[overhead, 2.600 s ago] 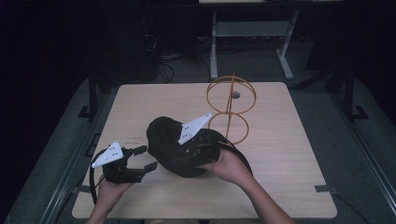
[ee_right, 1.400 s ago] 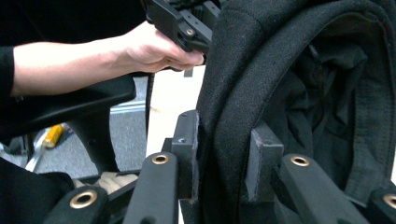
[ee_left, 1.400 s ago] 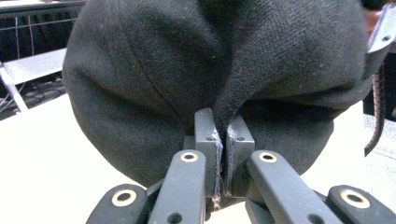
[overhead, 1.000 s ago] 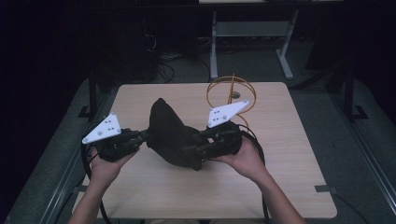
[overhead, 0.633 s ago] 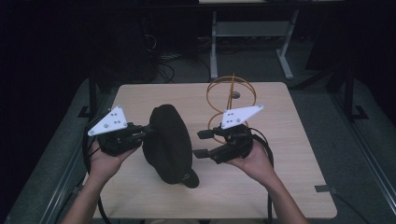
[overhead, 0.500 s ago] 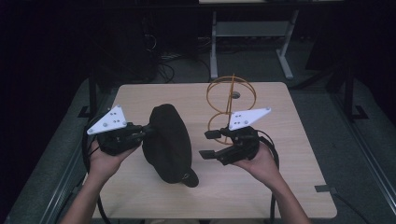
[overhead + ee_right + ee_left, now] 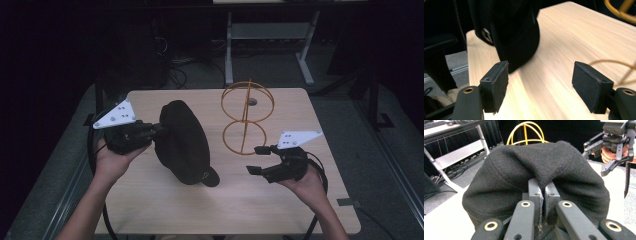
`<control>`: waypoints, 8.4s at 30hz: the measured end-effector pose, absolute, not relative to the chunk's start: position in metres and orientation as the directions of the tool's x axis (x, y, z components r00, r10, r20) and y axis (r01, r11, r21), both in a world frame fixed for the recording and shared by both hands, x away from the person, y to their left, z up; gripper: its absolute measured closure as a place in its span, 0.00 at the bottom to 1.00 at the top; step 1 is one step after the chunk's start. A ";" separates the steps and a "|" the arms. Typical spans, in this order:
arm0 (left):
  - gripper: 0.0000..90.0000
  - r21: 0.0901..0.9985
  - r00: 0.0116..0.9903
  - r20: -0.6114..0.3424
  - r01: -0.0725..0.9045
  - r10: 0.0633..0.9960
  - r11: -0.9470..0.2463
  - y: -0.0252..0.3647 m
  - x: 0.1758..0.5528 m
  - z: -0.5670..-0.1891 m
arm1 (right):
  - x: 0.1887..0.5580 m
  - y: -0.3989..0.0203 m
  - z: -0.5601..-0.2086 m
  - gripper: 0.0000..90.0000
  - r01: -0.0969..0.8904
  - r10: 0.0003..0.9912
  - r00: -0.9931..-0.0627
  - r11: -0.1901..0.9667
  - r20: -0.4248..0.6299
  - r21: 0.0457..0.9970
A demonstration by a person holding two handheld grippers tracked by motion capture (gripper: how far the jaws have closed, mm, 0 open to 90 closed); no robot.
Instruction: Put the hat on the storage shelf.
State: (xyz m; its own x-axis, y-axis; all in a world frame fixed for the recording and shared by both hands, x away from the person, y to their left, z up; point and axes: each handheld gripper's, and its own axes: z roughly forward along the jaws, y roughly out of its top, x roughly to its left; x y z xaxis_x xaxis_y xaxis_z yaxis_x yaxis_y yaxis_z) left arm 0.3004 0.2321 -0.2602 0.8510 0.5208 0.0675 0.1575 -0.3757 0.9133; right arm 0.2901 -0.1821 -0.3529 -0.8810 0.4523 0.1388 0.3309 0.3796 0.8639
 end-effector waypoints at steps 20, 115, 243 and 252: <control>0.97 0.910 0.854 0.050 0.175 0.518 -0.377 0.218 0.327 -0.243 | 0.282 -0.252 -0.398 0.30 0.442 0.598 -0.784 0.354 0.164 0.824; 0.72 0.768 0.897 0.009 0.277 0.442 -0.577 0.003 0.481 -0.218 | 0.284 -0.301 -0.416 0.28 0.482 0.701 -0.692 0.268 0.175 0.835; 0.37 0.837 0.847 -0.110 0.361 0.520 -0.411 0.176 0.357 -0.308 | 0.285 -0.277 -0.433 0.25 0.513 0.751 -0.649 0.316 0.120 0.798; 0.36 0.834 0.837 -0.120 0.377 0.535 -0.403 0.186 0.353 -0.321 | 0.286 -0.275 -0.435 0.25 0.517 0.749 -0.652 0.324 0.119 0.792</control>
State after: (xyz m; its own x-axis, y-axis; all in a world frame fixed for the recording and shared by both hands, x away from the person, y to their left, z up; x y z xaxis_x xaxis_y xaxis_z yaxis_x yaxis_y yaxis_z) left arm 0.3529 0.1861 -0.3207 0.8366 0.5345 -0.1200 0.3773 -0.4033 0.8337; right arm 0.2861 -0.2750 -0.4349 -0.6517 0.7492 0.1185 0.5169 0.3243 0.7922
